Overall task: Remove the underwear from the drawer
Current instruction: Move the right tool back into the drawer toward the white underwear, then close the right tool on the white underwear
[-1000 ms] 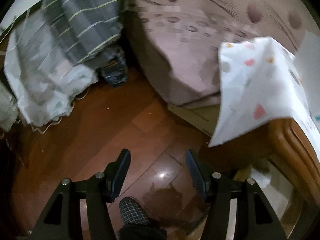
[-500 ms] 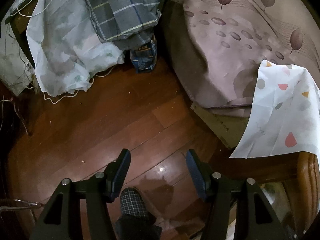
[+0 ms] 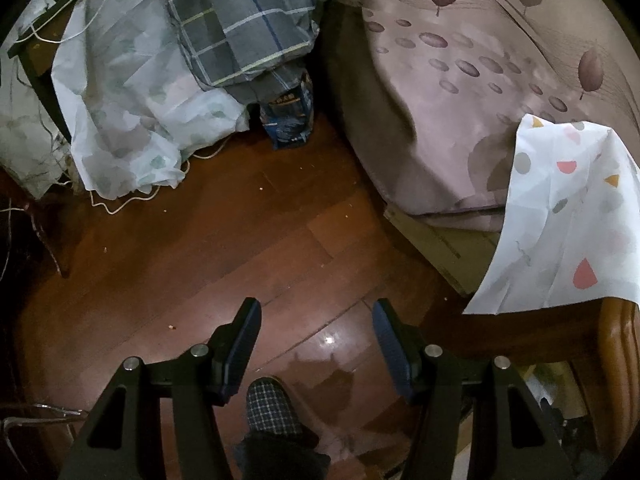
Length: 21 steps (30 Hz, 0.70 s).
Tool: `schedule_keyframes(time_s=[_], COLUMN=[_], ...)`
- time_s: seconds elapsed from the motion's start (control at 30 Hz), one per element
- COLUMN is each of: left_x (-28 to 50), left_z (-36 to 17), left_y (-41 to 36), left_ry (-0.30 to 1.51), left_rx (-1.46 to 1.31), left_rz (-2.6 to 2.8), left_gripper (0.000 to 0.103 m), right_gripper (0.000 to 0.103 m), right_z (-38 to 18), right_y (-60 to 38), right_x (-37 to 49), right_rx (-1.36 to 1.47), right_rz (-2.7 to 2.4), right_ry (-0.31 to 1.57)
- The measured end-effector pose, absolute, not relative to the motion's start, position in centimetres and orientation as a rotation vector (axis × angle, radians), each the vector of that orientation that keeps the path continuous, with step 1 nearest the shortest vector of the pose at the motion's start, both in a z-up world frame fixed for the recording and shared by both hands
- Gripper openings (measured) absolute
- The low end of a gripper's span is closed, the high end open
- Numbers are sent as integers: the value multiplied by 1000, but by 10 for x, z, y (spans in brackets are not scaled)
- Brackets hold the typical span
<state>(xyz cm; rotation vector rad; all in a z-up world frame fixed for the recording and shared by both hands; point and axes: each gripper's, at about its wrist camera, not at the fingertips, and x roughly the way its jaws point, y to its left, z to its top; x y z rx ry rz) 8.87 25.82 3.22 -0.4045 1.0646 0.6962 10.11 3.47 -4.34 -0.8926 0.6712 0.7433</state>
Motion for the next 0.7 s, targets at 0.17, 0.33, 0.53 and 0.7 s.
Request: schedule_keyframes(time_s=[0.17, 0.33, 0.53, 0.7], left_x=[92, 96, 95, 96], left_z=[30, 31, 31, 32], left_y=[252, 246, 246, 244], left_ry=[1079, 1080, 1078, 1081], left_rx=[-379, -347, -345, -340], left_rz=[683, 667, 671, 665], left_gripper=[59, 59, 59, 59], right_gripper=[50, 53, 66, 70], right_z=[-59, -69, -81, -88], right_y=[35, 37, 35, 32], right_x=[112, 117, 121, 130], right_rx=[-913, -938, -954, -935], right_rz=[756, 770, 712, 664], right_ry=[662, 619, 559, 544])
